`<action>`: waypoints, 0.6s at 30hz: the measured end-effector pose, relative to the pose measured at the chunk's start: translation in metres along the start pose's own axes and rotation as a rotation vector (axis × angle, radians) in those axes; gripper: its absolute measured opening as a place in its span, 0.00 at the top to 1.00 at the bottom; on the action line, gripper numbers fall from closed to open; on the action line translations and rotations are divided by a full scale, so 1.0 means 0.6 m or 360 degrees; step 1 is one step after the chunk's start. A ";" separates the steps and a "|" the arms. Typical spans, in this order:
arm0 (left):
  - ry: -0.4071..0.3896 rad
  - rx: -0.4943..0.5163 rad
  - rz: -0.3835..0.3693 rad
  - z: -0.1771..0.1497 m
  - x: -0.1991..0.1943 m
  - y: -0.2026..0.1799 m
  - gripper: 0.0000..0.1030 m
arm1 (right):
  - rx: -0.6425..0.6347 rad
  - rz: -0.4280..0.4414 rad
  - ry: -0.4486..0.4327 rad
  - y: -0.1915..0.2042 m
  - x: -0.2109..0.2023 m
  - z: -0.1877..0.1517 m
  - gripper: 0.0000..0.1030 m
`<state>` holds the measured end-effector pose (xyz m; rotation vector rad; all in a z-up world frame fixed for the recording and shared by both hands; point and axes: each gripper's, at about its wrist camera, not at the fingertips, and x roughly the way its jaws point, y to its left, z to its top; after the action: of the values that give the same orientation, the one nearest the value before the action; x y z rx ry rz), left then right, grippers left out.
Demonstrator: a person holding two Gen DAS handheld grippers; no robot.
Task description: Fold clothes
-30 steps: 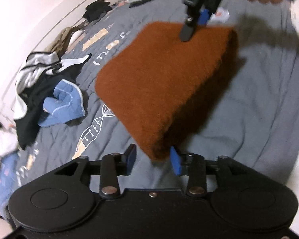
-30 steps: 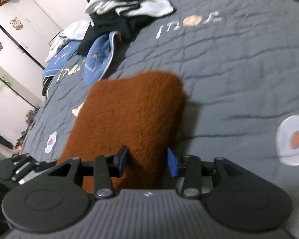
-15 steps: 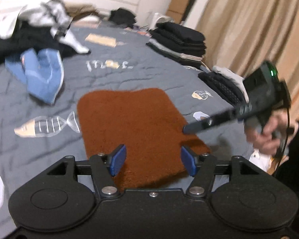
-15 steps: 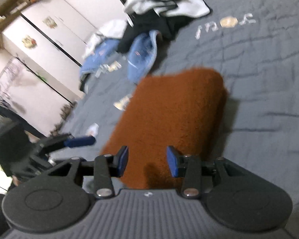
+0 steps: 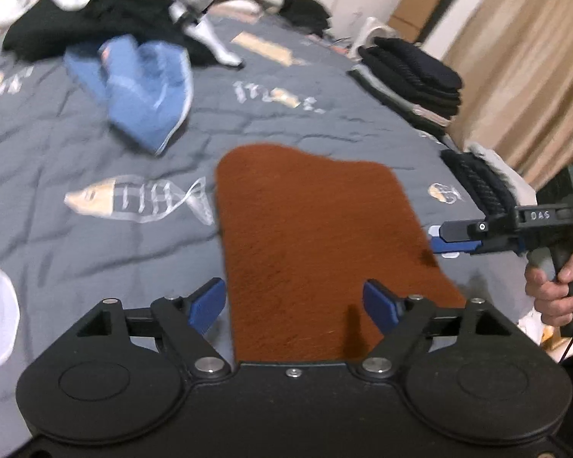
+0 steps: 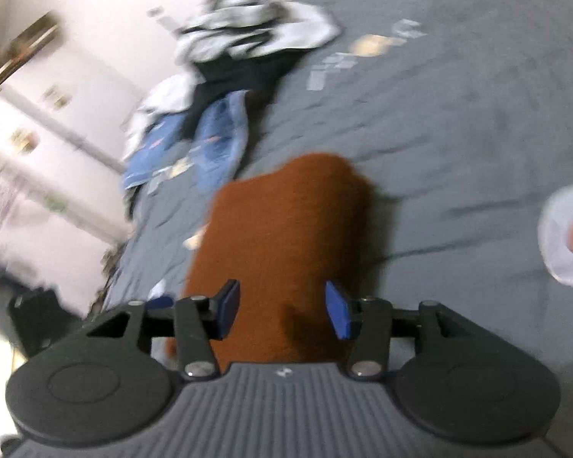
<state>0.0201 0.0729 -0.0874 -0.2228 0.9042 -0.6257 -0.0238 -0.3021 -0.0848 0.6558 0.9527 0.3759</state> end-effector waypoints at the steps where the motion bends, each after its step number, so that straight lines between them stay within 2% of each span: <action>1: 0.0013 -0.0052 -0.0015 -0.001 0.004 0.009 0.24 | 0.0011 -0.0026 0.0016 -0.005 0.005 0.000 0.52; 5: 0.0081 -0.0198 -0.0100 -0.013 0.028 0.026 0.24 | -0.0004 -0.0043 0.0037 -0.005 0.027 -0.006 0.52; 8: 0.0129 -0.0232 -0.0114 -0.023 0.049 0.027 0.22 | -0.0016 -0.0049 0.0002 -0.001 0.041 -0.009 0.52; 12: 0.0079 -0.0389 -0.0196 -0.038 0.065 0.042 0.26 | -0.0028 -0.0045 -0.0102 0.002 0.048 -0.008 0.55; 14: 0.0059 -0.0363 -0.0209 -0.043 0.065 0.034 0.39 | -0.0023 -0.0057 -0.0179 0.003 0.048 -0.007 0.60; 15: 0.0056 -0.0346 -0.0212 -0.042 0.061 0.028 0.52 | -0.0027 -0.0062 -0.0206 0.004 0.047 -0.005 0.65; 16: 0.0053 -0.0333 -0.0215 -0.041 0.056 0.022 0.57 | -0.0031 -0.0064 -0.0225 0.006 0.047 -0.004 0.67; 18: 0.0043 -0.0332 -0.0241 -0.035 0.038 0.008 0.60 | -0.0042 -0.0039 -0.0267 0.009 0.044 -0.001 0.75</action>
<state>0.0158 0.0649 -0.1177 -0.4745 0.9855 -0.6757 -0.0104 -0.2828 -0.0981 0.6407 0.7937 0.3064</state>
